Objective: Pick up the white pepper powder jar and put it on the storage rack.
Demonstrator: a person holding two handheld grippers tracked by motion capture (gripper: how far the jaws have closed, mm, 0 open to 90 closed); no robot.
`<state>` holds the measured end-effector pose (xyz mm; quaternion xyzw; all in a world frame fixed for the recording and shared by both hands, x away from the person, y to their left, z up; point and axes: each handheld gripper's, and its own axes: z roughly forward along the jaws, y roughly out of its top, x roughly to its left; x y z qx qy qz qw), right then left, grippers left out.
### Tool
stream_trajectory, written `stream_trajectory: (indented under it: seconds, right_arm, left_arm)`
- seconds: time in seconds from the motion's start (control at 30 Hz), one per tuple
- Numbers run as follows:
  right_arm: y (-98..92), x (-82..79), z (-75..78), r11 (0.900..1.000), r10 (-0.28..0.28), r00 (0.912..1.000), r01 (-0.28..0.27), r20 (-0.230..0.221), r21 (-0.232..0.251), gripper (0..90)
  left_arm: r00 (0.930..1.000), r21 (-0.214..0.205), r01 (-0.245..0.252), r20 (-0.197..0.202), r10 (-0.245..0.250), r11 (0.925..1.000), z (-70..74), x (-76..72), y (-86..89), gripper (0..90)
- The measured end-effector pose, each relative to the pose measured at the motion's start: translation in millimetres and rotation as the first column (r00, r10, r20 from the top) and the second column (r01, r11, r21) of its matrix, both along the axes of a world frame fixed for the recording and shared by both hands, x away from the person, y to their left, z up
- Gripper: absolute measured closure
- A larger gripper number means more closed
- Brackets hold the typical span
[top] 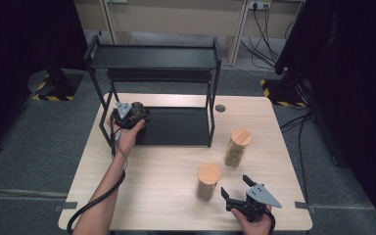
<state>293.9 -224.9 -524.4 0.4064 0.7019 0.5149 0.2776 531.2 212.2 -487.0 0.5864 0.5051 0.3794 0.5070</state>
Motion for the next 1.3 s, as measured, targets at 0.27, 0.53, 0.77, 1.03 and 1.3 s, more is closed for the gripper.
stream_trajectory:
  seconds: [0.27, 0.53, 0.77, 1.03, 1.3]
  right_arm:
    - [-0.2, 0.0, 0.0, 1.0, -0.001, 1.0, 0.001, 0.0, 0.002, 5.5]
    - [-0.1, 0.2, 0.0, 1.0, -0.001, 1.0, 0.001, -0.002, 0.001, 5.5]
    - [0.1, 0.2, 0.0, 1.0, -0.002, 1.0, 0.002, -0.002, 0.0, 5.5]
    - [0.0, 0.1, 0.0, 1.0, -0.001, 1.0, 0.001, -0.001, 0.0, 5.5]
    - [0.0, 0.0, 0.0, 1.0, -0.001, 1.0, 0.001, -0.001, 0.001, 5.5]
  left_arm:
    - [1.0, 0.007, 0.003, -0.003, -0.003, 1.0, 6.7, -8.5, 1.9, 9.9]
    - [0.9996, -0.001, 0.026, -0.013, -0.026, 0.9997, 13.4, -21.0, -0.2, 9.4]
    - [0.9989, -0.001, 0.045, -0.011, -0.045, 0.999, 16.0, -28.9, -4.0, 9.1]
    - [0.9986, -0.002, 0.052, -0.002, -0.052, 0.9986, 18.5, -35.1, -6.7, 9.2]
    - [0.9984, -0.003, 0.057, 0.001, -0.057, 0.9984, 18.0, -42.2, -6.9, 9.3]
